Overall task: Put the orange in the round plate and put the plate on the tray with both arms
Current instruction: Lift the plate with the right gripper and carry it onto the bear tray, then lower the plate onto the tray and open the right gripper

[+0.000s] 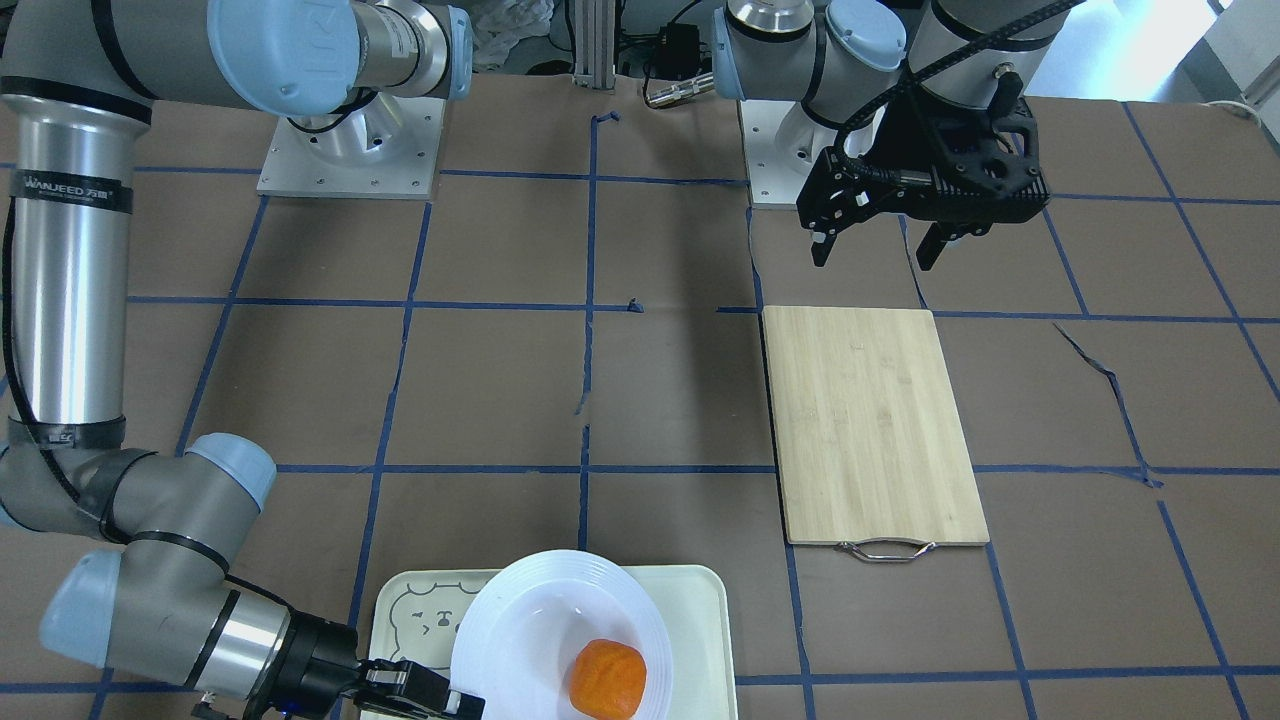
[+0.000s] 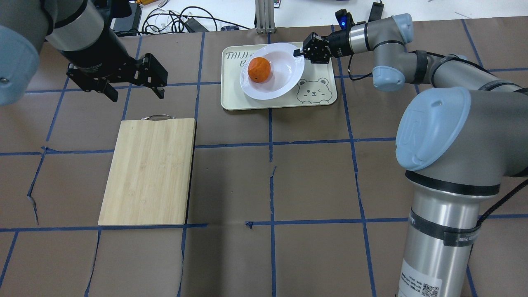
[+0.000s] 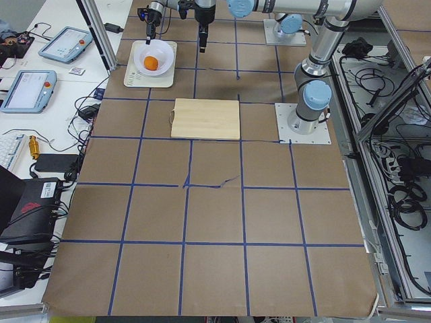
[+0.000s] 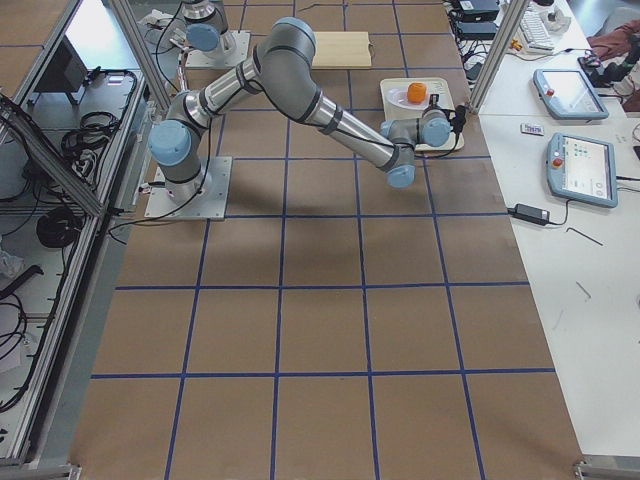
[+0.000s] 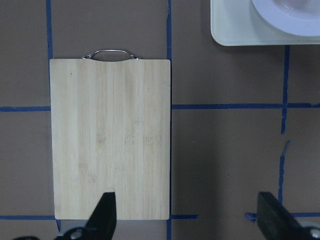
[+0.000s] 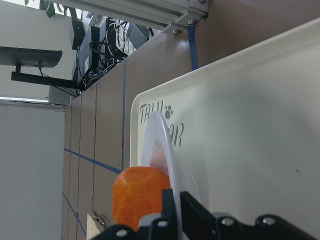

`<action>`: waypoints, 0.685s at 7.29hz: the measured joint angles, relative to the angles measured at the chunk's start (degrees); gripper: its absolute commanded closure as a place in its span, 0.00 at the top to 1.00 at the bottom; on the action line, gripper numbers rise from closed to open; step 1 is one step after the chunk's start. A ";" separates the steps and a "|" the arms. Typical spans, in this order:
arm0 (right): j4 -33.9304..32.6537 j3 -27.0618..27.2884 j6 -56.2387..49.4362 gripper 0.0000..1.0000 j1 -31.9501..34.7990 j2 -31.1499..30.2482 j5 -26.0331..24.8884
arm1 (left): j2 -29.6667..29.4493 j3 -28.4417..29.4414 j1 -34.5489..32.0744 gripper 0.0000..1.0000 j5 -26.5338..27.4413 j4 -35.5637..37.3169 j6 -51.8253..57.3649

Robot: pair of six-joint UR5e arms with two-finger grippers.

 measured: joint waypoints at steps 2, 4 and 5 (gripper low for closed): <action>-0.21 0.01 -0.10 0.95 0.39 0.97 0.02 | 0.00 0.03 0.00 1.00 0.01 0.00 0.00; -0.24 -0.01 0.04 1.00 0.49 0.82 -0.99 | 0.00 0.01 0.01 1.00 0.01 -0.02 0.00; -0.18 -0.02 0.38 1.00 0.48 -0.14 -2.94 | 0.01 -0.01 0.00 1.00 0.01 -0.02 0.00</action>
